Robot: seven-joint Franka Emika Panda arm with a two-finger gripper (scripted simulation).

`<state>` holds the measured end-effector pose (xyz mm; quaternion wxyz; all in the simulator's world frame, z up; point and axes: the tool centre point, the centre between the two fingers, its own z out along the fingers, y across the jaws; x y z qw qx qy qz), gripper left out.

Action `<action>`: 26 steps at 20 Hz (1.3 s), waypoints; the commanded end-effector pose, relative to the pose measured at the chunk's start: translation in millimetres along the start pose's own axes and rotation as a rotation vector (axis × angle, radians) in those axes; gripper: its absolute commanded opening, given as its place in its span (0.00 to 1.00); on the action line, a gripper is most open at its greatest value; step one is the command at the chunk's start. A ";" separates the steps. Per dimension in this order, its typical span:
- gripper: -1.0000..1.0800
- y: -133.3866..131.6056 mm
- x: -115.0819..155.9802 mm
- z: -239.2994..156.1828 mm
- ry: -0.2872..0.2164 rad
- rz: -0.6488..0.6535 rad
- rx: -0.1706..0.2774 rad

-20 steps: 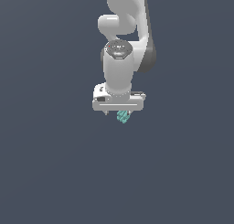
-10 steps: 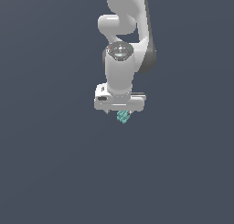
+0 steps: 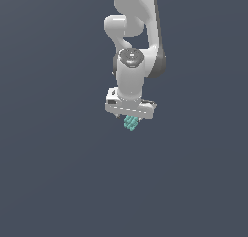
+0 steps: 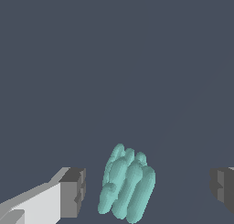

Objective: Pick up the object and move it to a goal position.

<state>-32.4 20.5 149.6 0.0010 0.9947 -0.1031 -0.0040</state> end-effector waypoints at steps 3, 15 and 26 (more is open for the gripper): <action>0.96 -3.9 -16.8 13.8 0.002 0.107 0.002; 0.96 -8.6 -53.8 40.0 0.006 0.333 0.004; 0.96 -9.1 -62.0 45.5 0.007 0.380 0.004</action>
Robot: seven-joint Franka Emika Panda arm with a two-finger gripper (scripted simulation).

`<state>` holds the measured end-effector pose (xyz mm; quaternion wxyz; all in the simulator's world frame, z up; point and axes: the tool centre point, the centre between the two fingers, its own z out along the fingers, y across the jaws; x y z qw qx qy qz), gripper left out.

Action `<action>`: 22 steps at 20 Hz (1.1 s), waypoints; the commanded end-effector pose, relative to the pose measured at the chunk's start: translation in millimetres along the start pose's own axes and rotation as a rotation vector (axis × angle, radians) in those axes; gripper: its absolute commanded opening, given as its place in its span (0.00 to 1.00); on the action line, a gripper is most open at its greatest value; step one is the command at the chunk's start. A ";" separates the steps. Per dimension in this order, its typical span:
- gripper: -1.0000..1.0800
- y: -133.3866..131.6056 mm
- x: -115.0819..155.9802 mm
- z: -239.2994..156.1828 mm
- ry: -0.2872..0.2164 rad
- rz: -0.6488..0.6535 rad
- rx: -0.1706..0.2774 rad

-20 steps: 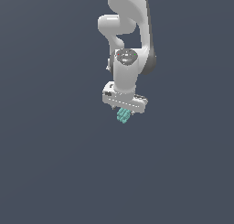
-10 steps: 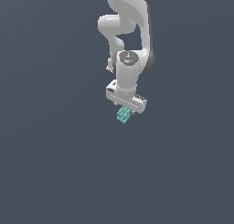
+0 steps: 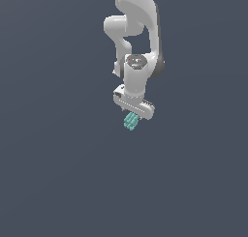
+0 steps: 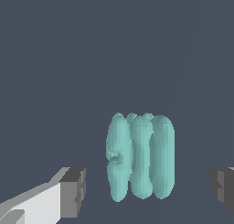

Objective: Pick up the object and move it to a goal position.

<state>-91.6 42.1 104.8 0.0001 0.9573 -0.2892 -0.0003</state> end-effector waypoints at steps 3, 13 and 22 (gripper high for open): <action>0.96 0.2 -0.1 5.2 0.000 0.001 0.000; 0.96 0.8 -1.1 45.8 0.001 0.004 0.000; 0.00 0.4 -0.9 50.3 0.001 0.004 0.000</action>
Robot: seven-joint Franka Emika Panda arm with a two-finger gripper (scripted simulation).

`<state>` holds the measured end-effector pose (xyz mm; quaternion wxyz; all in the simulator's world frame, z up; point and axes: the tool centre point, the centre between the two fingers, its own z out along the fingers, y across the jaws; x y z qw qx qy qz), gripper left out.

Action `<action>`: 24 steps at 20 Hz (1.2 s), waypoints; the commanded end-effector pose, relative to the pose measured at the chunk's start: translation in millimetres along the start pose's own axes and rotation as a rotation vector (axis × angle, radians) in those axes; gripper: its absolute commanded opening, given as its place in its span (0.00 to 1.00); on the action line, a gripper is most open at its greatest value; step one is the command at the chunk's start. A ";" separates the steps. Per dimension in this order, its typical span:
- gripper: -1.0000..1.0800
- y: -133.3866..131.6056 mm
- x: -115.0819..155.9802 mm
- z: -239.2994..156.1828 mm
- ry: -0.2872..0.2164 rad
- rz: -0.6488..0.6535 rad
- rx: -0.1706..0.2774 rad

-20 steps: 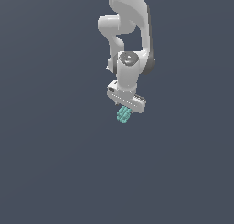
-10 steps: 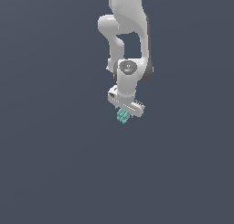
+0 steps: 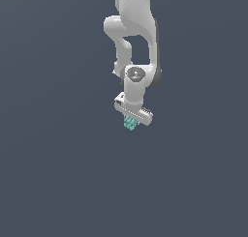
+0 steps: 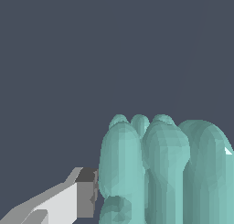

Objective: Pick up the object and move it to a goal position.

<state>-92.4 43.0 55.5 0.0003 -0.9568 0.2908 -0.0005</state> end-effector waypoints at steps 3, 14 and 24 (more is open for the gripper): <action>0.00 0.7 0.2 1.1 -0.001 0.001 -0.001; 0.00 -2.4 16.6 -9.7 0.032 -0.015 0.034; 0.00 -10.7 71.2 -48.7 0.145 -0.067 0.153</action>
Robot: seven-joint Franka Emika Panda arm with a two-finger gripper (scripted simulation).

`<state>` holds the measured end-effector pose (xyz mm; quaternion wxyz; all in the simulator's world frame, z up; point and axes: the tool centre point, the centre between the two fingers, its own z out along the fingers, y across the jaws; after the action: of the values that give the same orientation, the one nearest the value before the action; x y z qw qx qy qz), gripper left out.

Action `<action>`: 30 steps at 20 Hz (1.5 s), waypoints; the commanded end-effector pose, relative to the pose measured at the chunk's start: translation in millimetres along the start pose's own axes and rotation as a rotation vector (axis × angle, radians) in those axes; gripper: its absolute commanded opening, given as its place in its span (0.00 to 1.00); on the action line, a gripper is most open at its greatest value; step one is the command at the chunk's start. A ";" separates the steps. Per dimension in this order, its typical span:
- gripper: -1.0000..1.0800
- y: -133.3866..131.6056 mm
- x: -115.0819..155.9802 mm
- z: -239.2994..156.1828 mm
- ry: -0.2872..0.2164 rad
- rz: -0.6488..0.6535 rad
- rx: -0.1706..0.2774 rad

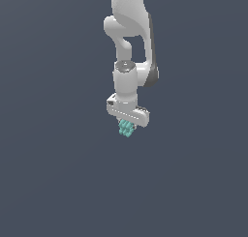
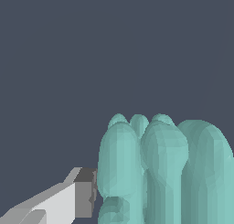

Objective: Pick up the object and move it to a goal position.

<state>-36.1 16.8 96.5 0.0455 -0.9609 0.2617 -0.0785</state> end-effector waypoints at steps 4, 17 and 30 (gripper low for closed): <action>0.00 -6.1 39.2 -24.9 0.078 -0.036 0.082; 0.00 -17.1 111.4 -86.2 0.233 -0.110 0.255; 0.00 -22.0 165.6 -150.2 0.369 -0.176 0.411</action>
<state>85.6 -52.5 259.3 0.1779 -0.9236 0.1649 -0.2969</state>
